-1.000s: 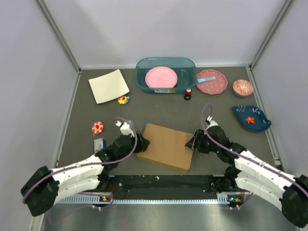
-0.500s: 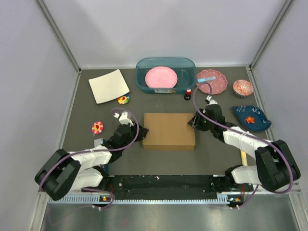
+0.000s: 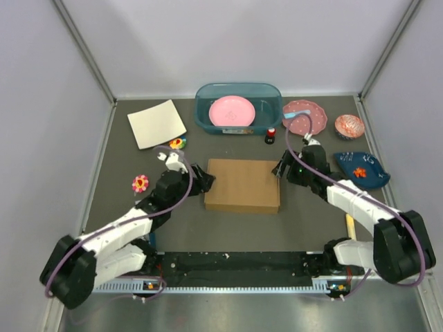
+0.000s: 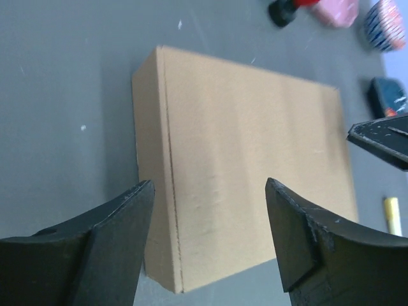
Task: Fold the paper box
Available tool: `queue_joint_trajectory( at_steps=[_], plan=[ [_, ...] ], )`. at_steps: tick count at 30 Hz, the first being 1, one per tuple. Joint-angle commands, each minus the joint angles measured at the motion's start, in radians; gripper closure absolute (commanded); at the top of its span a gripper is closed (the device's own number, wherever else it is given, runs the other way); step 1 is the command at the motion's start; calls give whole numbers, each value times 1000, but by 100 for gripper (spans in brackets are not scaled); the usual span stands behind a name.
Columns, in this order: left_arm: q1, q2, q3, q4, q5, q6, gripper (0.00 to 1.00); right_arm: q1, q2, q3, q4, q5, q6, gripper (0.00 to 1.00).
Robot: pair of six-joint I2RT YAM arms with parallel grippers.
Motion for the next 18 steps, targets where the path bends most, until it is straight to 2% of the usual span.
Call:
queue_joint_trajectory(
  at_steps=[1,3,10,16,18],
  plan=[
    [0,-164,67,-125,-112,42,23,-22,-134,152,-131,32,-33,22],
    [0,-213,91,-217,-161,37,22,-22,-175,172,-141,23,-44,21],
    [0,-266,107,-361,-226,-27,21,4,-378,92,-161,24,-67,18],
    [0,-286,108,-415,-259,-70,24,20,-479,23,-198,73,-93,16],
    [0,-279,130,-460,-256,-64,22,20,-496,20,-216,76,-96,16]
  ],
)
